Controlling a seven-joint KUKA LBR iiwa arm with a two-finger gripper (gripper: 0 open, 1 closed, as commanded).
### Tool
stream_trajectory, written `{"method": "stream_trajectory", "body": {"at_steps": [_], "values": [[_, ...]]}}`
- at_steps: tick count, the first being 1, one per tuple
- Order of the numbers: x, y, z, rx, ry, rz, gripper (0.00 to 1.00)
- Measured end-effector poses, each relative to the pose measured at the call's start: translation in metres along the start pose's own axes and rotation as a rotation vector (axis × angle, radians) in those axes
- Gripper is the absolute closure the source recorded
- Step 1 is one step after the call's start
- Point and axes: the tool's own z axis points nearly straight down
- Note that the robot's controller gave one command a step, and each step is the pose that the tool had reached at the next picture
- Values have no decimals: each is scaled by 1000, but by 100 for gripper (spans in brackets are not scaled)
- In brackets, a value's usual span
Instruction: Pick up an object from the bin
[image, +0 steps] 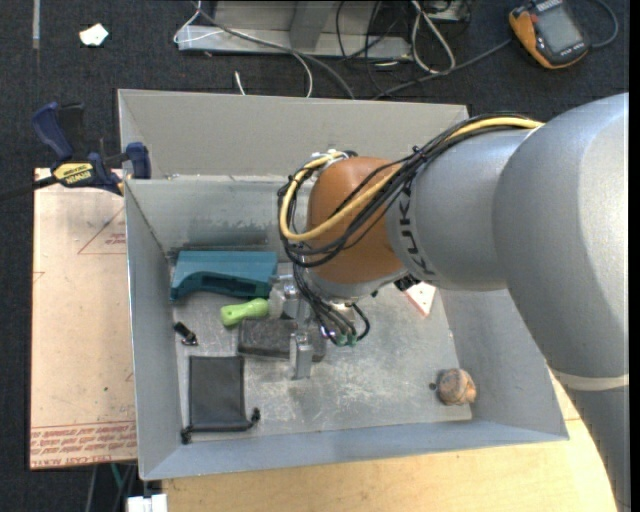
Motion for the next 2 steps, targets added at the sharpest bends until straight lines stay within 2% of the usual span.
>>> {"method": "stream_trajectory", "body": {"at_steps": [1, 2], "values": [[-4, 18, 22, -2, -5, 125, 100], [-4, 18, 22, -3, -5, 126, 100]]}}
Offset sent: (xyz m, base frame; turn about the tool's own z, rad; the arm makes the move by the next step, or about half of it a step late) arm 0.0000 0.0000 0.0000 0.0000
